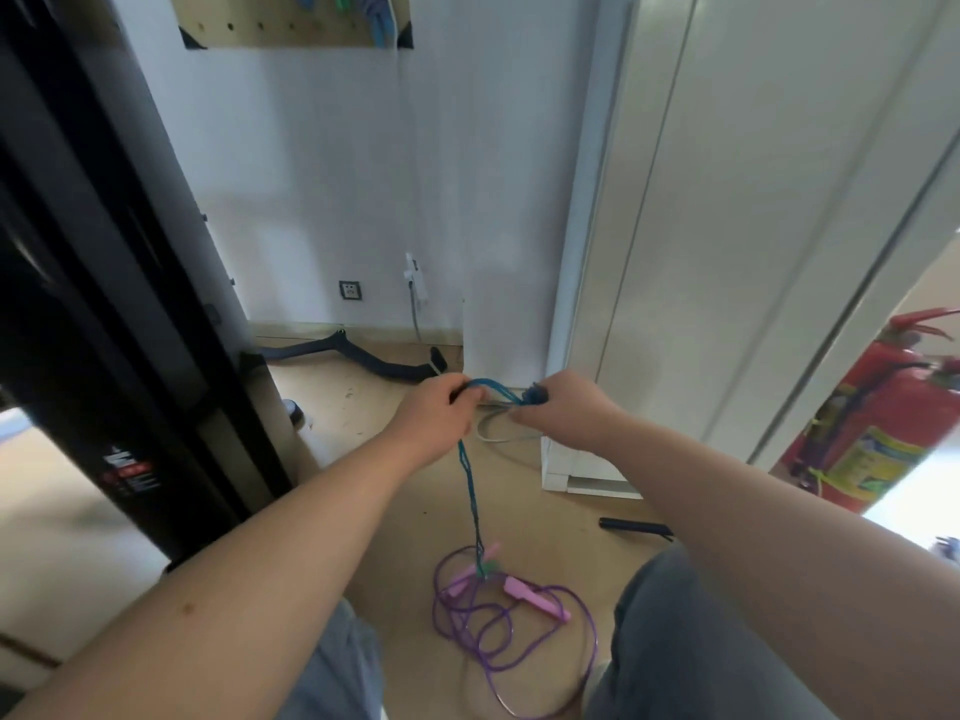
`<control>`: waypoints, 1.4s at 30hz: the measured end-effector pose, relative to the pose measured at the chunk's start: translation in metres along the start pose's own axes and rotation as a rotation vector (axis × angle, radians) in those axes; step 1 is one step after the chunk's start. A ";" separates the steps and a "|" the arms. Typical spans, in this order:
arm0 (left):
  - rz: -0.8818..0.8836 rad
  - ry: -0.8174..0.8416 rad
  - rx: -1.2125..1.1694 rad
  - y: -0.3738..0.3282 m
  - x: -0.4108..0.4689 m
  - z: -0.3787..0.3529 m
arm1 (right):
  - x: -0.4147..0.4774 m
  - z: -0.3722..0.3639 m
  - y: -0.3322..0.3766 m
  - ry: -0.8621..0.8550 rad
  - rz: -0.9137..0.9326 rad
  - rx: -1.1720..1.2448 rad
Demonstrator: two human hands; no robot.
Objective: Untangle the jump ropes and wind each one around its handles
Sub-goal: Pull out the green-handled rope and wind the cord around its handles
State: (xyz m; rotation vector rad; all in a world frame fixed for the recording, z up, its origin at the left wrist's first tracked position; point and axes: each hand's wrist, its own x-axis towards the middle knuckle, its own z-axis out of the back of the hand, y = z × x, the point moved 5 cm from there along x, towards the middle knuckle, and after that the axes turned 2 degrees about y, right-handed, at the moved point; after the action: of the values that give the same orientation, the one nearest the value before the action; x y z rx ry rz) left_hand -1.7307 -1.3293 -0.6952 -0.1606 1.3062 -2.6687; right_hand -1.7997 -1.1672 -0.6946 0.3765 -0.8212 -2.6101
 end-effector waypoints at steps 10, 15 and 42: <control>0.268 0.065 -0.467 0.040 0.020 0.004 | 0.013 -0.018 0.008 0.203 -0.059 -0.262; 0.323 0.110 -0.635 0.030 0.044 -0.013 | 0.035 -0.026 -0.007 0.135 -0.091 -0.332; 0.369 0.441 -0.481 0.044 0.084 -0.107 | 0.117 -0.041 -0.072 0.226 -0.311 0.750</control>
State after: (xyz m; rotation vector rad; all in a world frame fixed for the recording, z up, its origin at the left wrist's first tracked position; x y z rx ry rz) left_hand -1.8264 -1.2898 -0.7937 0.5854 1.8714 -2.1064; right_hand -1.9089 -1.1833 -0.7859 1.0475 -1.7525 -2.3470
